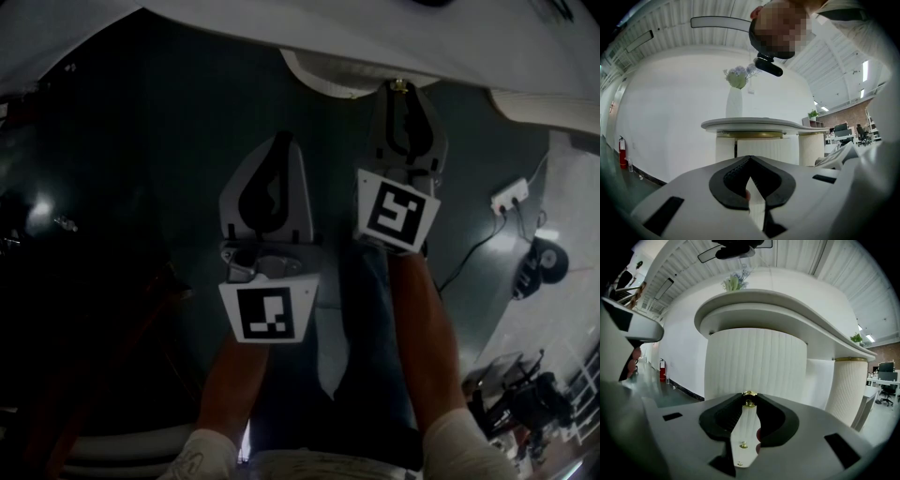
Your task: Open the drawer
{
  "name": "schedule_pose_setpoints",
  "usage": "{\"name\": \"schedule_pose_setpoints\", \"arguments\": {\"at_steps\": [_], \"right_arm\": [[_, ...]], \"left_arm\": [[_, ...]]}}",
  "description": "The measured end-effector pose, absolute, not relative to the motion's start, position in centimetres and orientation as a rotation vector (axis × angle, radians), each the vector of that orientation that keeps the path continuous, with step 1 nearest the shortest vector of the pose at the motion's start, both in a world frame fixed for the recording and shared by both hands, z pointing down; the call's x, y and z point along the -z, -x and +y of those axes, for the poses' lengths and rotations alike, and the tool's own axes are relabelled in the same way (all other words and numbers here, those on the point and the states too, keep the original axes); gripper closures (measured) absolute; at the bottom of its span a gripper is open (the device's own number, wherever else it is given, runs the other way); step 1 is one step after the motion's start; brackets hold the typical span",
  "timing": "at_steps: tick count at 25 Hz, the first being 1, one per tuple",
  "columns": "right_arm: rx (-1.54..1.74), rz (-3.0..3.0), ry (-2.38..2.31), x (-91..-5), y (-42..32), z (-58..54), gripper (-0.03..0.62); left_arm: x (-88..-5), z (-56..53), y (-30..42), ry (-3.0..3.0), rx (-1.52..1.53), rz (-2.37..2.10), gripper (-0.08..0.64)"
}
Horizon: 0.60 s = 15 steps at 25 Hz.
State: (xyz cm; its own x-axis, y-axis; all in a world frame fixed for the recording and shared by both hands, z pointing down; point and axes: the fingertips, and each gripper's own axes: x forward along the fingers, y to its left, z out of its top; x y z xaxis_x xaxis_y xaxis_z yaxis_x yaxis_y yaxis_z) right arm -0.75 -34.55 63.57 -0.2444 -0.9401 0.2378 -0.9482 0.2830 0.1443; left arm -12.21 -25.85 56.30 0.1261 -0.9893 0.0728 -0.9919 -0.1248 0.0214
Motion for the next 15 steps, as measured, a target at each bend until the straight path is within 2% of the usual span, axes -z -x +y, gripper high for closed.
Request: {"name": "schedule_pose_setpoints", "arguments": {"at_steps": [15], "right_arm": [[-0.119, -2.268, -1.662, -64.1, -1.2, -25.6, 0.486]], "left_arm": [[-55.3, -23.7, 11.3, -2.332, -0.079, -2.026, 0.558]]}}
